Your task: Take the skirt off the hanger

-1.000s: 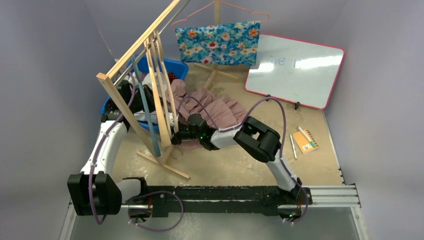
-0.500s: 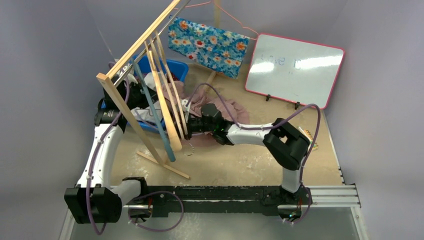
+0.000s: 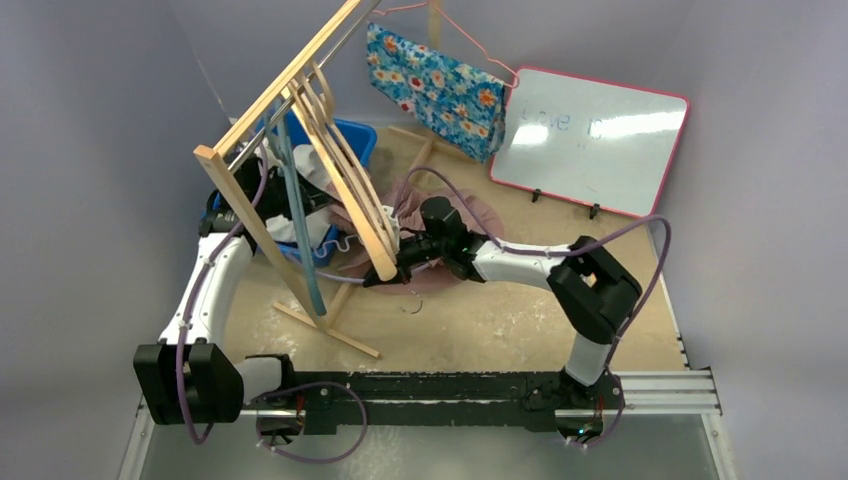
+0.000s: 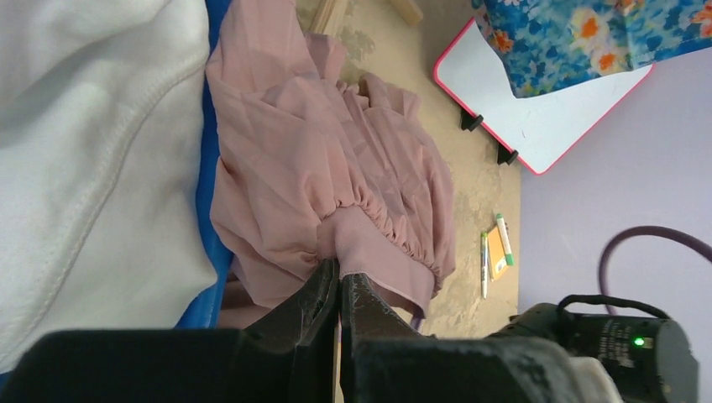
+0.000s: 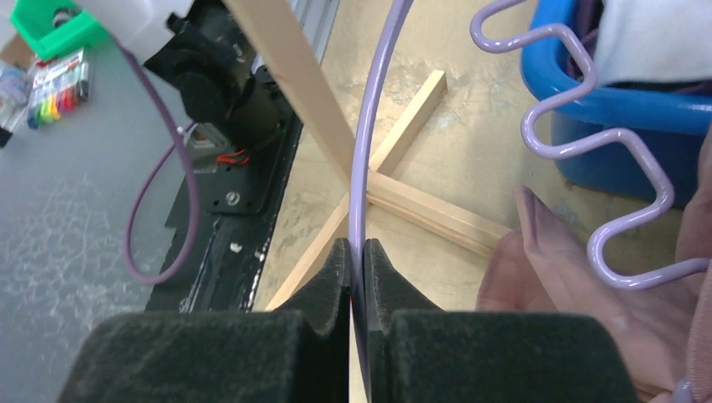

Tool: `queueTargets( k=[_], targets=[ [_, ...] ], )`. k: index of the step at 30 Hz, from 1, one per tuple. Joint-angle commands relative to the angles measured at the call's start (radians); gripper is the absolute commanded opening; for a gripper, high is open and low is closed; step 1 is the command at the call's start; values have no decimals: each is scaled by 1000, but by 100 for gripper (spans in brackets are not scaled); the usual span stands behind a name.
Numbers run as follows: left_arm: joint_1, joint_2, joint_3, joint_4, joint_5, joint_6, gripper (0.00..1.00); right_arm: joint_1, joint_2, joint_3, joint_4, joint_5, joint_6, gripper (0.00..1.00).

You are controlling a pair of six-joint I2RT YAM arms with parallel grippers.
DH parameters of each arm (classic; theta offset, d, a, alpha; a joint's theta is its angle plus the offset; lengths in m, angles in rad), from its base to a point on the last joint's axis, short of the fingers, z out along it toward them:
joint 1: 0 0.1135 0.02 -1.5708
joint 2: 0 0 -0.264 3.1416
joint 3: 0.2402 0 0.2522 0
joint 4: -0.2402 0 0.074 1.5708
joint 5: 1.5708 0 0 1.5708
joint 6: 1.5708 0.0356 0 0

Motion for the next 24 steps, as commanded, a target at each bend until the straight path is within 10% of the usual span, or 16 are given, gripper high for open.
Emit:
queueTargets(
  k=[1, 13, 20, 24],
  targets=[
    [13, -26, -36, 168, 44, -41, 0, -39, -131, -1, -224, -72, -215, 0],
    [-10, -78, -164, 288, 186, -135, 0, -42, -87, -99, 616, -314, 383, 0],
    [-10, -64, -171, 344, 193, -206, 0, -166, -152, -84, 96, -156, 171, 0],
    [-16, -69, -166, 293, 134, -143, 0, -159, -215, -87, 137, -8, 326, 0]
  ],
)
